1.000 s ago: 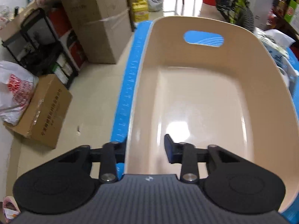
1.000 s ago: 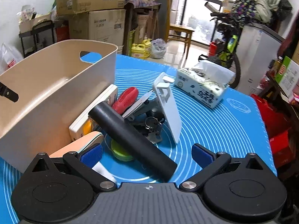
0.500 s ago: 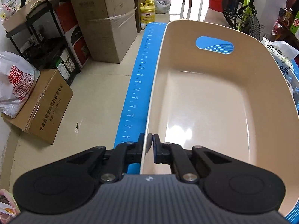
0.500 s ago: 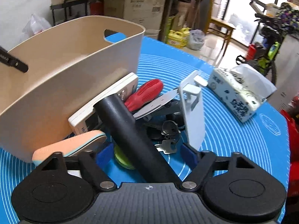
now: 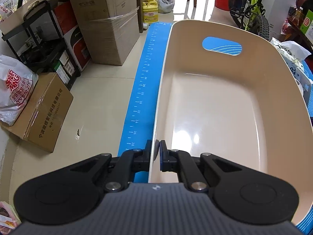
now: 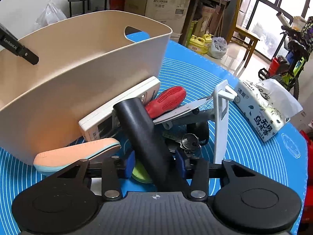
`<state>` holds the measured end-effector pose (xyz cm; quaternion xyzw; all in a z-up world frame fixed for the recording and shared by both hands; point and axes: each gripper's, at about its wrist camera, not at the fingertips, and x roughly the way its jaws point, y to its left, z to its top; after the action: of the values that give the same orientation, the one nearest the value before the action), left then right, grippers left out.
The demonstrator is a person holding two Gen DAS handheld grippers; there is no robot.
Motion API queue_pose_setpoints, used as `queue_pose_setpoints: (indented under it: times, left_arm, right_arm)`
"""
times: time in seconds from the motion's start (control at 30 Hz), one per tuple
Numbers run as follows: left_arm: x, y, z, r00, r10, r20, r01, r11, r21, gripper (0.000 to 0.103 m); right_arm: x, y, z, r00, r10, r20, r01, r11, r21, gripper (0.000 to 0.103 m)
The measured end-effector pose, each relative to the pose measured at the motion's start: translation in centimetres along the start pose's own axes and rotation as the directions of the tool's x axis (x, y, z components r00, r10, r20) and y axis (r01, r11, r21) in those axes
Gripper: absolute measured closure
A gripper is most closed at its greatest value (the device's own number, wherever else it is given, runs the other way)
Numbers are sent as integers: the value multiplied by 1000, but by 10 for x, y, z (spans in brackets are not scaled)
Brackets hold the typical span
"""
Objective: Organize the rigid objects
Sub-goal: 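Grasp the black remote with the right gripper while the left gripper holds the basket rim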
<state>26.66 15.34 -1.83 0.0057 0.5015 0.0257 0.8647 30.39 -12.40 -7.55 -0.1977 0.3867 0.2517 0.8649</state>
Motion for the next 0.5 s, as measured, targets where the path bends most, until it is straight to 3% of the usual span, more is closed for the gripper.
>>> queue_pose_setpoints:
  times: [0.23, 0.5]
  left_arm:
    - [0, 1, 0, 1000, -2, -1, 2, 1000, 6, 95]
    - [0, 0, -1, 1000, -3, 0, 3, 1000, 11, 96]
  right_arm:
    - [-11, 3, 5, 999, -31, 19, 32, 998, -45, 71]
    - [-4, 7, 11, 997, -73, 6, 74, 995, -73, 73]
